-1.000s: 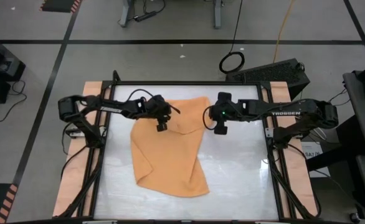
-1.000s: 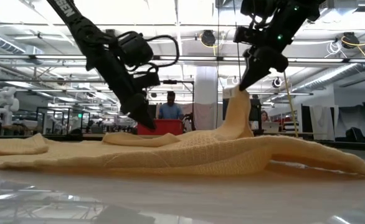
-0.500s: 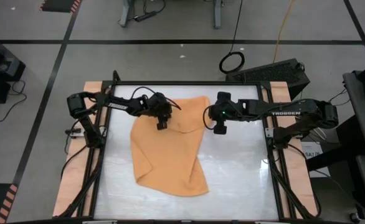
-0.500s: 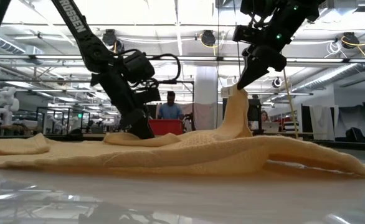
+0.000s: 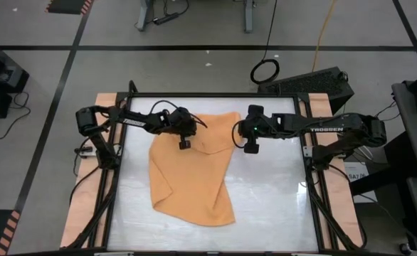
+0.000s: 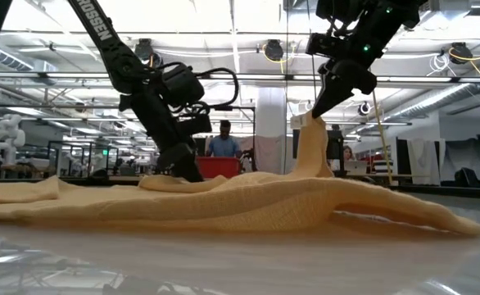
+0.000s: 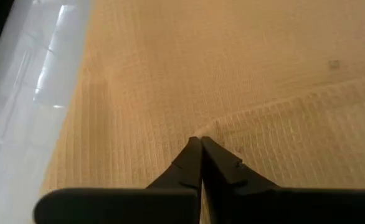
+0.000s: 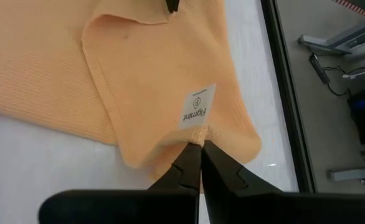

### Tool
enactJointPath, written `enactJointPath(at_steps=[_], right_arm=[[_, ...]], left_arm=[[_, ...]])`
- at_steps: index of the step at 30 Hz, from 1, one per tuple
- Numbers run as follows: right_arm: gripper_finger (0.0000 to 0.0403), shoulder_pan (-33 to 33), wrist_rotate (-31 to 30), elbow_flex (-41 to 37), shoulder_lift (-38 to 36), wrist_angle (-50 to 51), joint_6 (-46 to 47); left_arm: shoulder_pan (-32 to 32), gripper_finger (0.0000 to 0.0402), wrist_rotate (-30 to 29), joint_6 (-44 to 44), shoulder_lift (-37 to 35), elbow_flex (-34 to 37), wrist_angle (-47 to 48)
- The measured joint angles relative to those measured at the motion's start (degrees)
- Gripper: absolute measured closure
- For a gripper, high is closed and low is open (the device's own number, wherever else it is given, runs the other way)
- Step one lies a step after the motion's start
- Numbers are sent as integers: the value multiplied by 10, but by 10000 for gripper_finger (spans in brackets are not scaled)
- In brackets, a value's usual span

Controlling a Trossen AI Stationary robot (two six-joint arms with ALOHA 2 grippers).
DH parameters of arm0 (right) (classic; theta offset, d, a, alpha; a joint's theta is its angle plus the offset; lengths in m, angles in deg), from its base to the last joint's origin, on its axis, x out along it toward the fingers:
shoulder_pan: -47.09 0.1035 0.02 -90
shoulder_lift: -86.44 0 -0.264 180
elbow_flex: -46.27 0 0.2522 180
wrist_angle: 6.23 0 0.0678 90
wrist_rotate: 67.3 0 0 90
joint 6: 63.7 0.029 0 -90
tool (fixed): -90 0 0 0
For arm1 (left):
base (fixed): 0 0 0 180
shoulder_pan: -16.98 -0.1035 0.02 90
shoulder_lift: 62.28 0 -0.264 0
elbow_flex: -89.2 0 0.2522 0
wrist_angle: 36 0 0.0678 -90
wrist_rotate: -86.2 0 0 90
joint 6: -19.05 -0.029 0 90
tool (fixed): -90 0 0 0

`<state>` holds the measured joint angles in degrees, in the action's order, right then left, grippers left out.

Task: Roll towel
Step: Roll the yellow towel

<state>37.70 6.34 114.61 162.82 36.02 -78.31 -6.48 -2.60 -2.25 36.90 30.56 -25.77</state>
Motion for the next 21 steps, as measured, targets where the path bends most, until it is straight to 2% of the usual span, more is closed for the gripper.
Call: enactJointPath(at_steps=[8, 12, 18, 21], right_arm=[[403, 0, 0, 0, 0, 0, 2], [403, 1, 0, 0, 0, 0, 2], [403, 1, 0, 0, 0, 0, 2], [403, 1, 0, 0, 0, 0, 2]], left_arm=[[32, 399, -2, 0, -47, 0, 16], [48, 400, 85, 0, -78, 0, 108], [80, 399, 77, 45, -103, 0, 190], [89, 382, 75, 84, -103, 0, 202]])
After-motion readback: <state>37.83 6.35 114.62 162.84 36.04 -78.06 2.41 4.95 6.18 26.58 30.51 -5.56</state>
